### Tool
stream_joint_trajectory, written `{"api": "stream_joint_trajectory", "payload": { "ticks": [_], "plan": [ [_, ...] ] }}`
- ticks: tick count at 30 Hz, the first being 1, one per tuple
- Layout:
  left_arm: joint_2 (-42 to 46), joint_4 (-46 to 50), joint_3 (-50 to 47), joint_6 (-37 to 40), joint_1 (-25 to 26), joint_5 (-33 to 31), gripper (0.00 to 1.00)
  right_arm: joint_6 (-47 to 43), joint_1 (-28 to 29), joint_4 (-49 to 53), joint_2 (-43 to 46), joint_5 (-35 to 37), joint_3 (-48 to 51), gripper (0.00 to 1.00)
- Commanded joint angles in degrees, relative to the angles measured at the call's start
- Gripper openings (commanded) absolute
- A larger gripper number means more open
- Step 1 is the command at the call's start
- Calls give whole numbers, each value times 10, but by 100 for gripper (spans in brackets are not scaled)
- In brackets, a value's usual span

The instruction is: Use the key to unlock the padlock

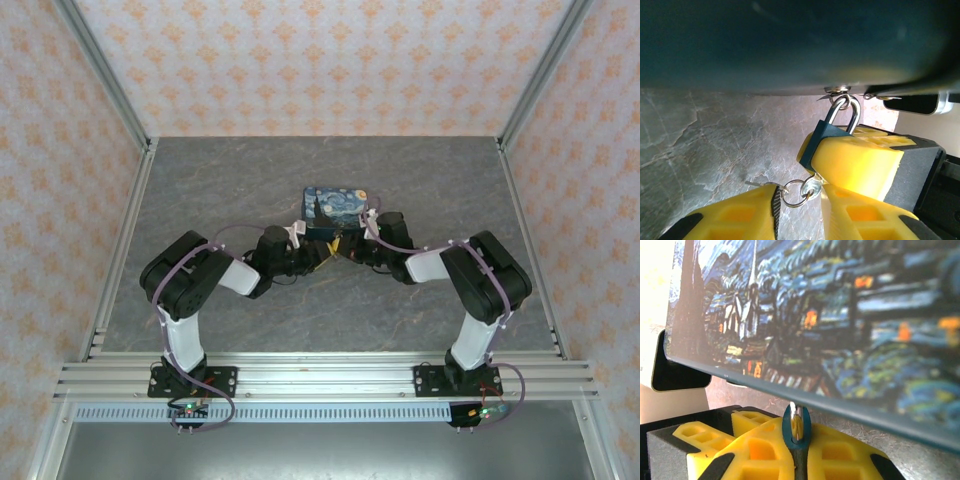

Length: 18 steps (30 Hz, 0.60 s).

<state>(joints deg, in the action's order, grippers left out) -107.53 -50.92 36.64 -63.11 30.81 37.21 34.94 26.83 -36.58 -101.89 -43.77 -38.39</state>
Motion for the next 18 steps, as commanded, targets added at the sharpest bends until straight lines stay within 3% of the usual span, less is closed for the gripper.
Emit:
{"api": "stream_joint_trajectory", "payload": {
  "ticks": [1,15,18],
  "plan": [
    [-9,-40,18,-2,18,14,27,12,4,-39,-13,-27,-12,0],
    [-14,-95,-6,-17,25,0,23,63,2,-74,-38,-44,-20,0],
    [-15,-97,0,-21,26,-3,17,66,2,-78,-38,-48,-21,0]
  ]
}}
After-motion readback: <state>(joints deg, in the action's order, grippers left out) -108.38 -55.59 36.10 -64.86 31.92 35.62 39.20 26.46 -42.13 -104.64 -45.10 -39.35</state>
